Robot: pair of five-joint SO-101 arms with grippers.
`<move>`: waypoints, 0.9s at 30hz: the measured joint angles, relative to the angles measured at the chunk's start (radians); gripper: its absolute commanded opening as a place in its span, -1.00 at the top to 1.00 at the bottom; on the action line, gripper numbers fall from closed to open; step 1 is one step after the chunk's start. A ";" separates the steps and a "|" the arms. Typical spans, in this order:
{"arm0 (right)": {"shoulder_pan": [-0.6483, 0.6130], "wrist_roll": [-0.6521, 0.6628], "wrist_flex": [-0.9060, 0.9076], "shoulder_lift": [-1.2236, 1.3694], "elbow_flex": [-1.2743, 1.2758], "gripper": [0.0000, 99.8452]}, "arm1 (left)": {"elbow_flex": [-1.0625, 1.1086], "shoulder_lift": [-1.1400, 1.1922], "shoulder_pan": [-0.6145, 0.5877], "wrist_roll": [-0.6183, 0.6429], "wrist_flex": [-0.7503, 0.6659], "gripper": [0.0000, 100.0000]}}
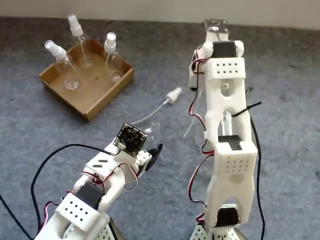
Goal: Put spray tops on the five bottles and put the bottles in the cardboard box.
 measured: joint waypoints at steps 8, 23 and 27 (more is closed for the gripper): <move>0.000 0.003 0.005 -0.313 0.135 0.89 | 0.000 0.000 0.046 0.000 0.000 0.80; 0.003 0.003 0.003 -0.979 0.617 0.89 | 0.029 -0.005 0.186 0.000 0.000 0.80; 0.006 0.003 -0.061 -1.135 0.769 0.89 | 0.029 -0.005 0.198 0.000 0.000 0.80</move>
